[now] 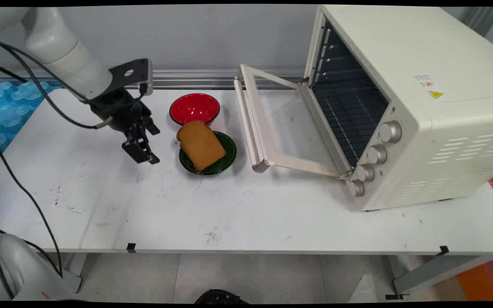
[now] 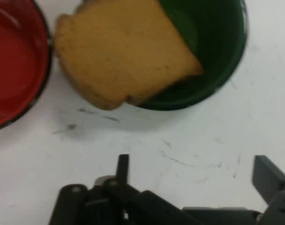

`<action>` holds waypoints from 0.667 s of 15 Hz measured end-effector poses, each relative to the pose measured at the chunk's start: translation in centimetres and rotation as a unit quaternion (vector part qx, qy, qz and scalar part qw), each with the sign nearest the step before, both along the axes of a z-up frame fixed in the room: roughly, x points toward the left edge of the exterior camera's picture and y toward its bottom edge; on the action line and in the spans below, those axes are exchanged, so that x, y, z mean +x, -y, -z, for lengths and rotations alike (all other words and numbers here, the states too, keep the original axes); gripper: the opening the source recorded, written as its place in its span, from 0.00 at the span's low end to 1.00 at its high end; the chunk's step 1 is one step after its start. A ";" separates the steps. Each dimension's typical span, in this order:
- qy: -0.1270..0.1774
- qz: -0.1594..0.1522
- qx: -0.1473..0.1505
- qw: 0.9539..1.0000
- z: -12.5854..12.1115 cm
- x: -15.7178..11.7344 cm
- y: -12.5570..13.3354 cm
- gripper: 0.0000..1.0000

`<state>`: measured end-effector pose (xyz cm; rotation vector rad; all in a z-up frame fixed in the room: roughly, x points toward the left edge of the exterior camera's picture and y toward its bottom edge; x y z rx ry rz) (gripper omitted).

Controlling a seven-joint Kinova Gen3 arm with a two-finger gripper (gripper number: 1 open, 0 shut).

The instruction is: Close the oven

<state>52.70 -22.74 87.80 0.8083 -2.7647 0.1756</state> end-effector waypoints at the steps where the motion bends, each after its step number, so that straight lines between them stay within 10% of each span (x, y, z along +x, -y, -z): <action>1: -0.002 -0.006 0.000 1.000 -0.2 0.1 0.2 0.00; 10: -0.070 -0.070 -0.035 0.994 -2.3 -0.4 5.2 0.00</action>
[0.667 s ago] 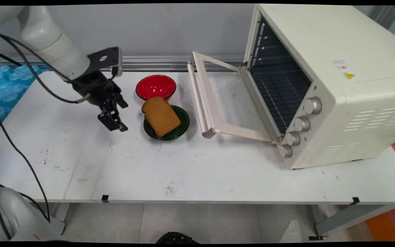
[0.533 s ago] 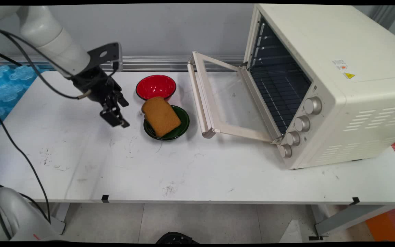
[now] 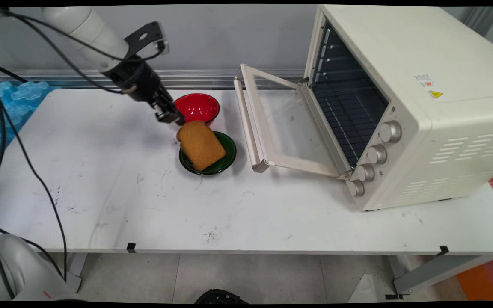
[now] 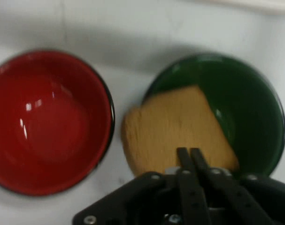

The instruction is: Close the oven

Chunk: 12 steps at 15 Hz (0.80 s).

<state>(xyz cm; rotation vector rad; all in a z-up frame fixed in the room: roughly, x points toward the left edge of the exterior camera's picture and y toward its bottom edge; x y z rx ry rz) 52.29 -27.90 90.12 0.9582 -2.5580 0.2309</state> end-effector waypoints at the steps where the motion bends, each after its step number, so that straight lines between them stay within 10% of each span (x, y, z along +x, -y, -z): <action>1: -0.010 0.002 -0.004 1.000 0.1 -0.1 0.5 0.00; 12: -0.083 0.060 -0.073 0.992 6.1 -0.7 3.1 0.00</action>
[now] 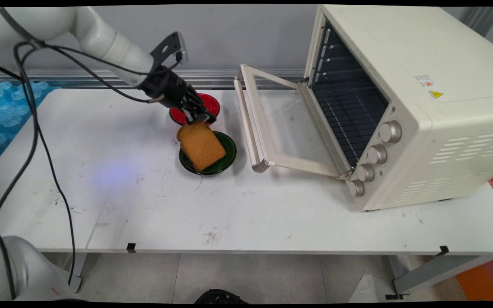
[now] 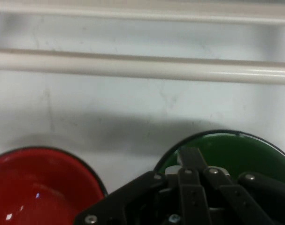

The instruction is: Close the oven

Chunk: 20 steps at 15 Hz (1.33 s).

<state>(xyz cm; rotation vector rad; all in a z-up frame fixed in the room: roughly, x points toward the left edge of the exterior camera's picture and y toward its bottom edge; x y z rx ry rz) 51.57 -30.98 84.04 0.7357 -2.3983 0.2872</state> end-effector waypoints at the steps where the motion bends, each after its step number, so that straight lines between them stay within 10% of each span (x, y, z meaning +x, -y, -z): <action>1: -0.005 0.006 -0.005 1.000 0.6 -0.1 0.2 0.00; 20: -0.066 0.038 -0.045 0.996 6.2 -3.6 3.1 0.00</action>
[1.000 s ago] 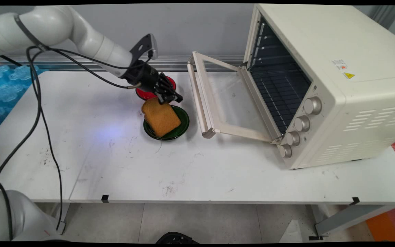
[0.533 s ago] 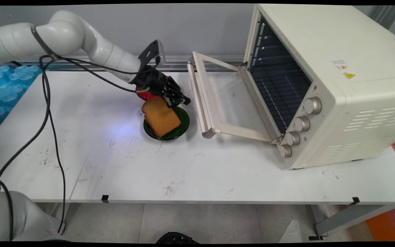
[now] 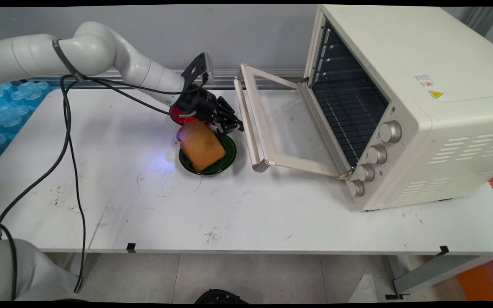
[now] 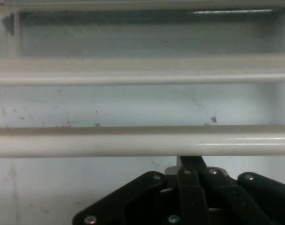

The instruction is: Close the oven

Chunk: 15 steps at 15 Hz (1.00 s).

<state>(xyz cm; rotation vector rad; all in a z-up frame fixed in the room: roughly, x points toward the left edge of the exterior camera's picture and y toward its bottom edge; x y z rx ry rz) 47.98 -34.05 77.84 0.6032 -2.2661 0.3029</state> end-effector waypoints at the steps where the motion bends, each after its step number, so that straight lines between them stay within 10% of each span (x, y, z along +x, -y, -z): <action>1: -0.001 0.000 -0.001 1.000 0.0 -0.1 0.0 0.00; 15: -0.024 0.009 -0.029 0.999 -3.4 -3.0 2.0 0.00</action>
